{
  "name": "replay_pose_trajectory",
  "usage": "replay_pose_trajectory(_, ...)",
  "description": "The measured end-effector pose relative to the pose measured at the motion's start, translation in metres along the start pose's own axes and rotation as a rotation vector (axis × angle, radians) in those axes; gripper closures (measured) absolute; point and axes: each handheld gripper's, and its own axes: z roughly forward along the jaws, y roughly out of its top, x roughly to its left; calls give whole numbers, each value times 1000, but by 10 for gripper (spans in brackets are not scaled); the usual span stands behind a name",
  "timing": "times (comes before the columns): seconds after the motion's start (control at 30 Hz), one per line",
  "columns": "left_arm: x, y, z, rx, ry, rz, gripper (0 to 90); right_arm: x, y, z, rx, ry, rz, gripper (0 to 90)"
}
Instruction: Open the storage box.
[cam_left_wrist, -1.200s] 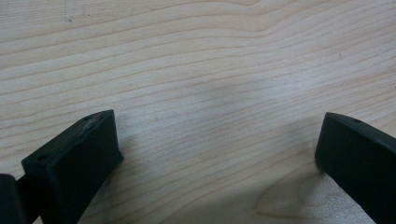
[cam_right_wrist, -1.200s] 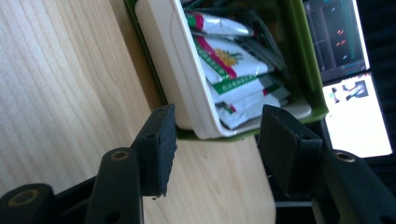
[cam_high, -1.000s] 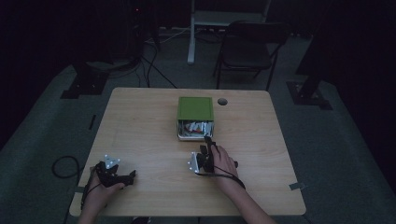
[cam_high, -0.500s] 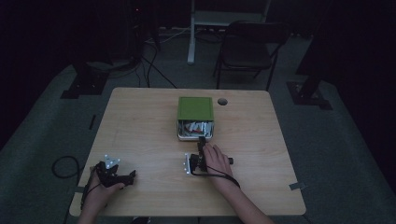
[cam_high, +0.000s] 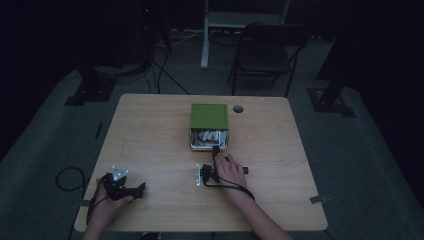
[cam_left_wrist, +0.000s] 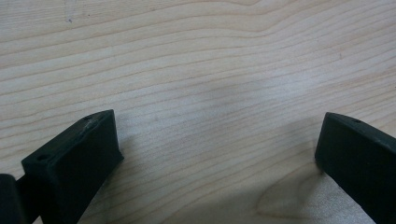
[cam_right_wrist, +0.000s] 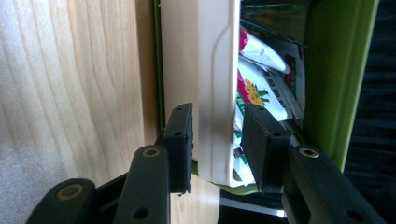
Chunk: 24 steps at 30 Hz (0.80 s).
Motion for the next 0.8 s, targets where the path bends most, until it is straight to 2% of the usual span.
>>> replay_pose_trajectory(0.3,0,0,0,0,0,0,1,3,1,4,17,-8,-36,640)
replay_pose_trajectory(0.47,0,0,0,0,0,0,0,3,0,7,25,-17,-36,704)
replay_pose_trajectory(0.8,0,0,0,0,0,0,1,2,0,7,17,-16,-45,712)
